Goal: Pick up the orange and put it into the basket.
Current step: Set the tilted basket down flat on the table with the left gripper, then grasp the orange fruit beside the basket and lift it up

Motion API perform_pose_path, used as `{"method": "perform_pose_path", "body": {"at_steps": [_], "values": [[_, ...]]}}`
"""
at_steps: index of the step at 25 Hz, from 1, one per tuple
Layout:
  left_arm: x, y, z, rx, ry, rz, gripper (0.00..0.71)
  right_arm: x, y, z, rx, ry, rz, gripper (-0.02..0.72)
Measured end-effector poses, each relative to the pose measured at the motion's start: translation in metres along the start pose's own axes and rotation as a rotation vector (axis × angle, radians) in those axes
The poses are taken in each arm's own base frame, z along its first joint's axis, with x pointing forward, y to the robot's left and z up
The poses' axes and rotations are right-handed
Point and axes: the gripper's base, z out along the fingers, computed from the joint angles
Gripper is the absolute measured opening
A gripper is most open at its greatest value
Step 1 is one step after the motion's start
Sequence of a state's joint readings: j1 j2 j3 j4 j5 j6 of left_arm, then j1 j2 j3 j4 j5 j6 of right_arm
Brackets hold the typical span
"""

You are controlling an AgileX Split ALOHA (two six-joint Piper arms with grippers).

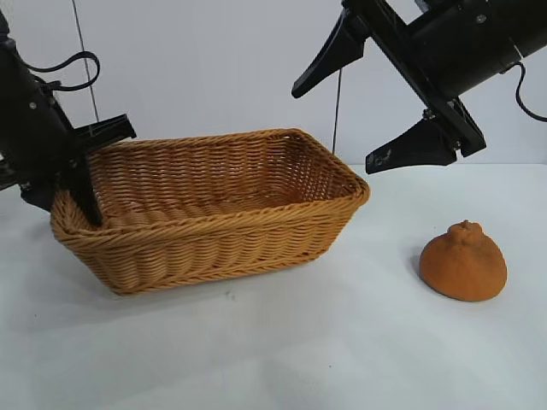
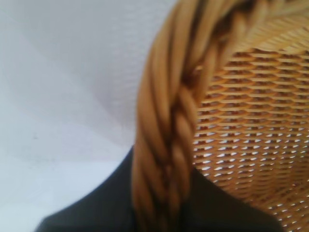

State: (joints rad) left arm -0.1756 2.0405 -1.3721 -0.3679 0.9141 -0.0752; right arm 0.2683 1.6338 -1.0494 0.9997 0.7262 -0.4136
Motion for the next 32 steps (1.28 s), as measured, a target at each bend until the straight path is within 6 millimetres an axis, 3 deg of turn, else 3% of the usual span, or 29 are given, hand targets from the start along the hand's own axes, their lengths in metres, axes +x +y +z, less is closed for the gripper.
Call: {"method": "perform_pose_path", "body": {"at_steps": [13,15,18,20,24,32], "values": [[0.000,0.006,0.016,-0.010,0.007,0.005,0.100,0.000,0.000,0.000,0.000,0.002,-0.001,0.694],[0.001,0.005,0.016,-0.006,0.007,0.002,0.192,0.000,0.000,0.000,0.000,0.002,-0.001,0.694],[0.001,0.005,0.015,0.000,0.011,-0.001,0.461,0.000,0.000,0.000,0.000,0.002,-0.001,0.694],[0.002,0.003,0.009,0.003,0.002,0.003,0.566,0.000,0.000,0.000,0.000,0.002,-0.001,0.694],[0.004,-0.005,-0.020,0.019,-0.050,0.032,0.630,0.000,0.000,0.000,0.000,0.003,-0.001,0.694],[-0.003,-0.008,-0.103,-0.156,-0.195,0.211,0.641,0.001,-0.001,0.000,0.008,0.006,-0.010,0.694]]}}
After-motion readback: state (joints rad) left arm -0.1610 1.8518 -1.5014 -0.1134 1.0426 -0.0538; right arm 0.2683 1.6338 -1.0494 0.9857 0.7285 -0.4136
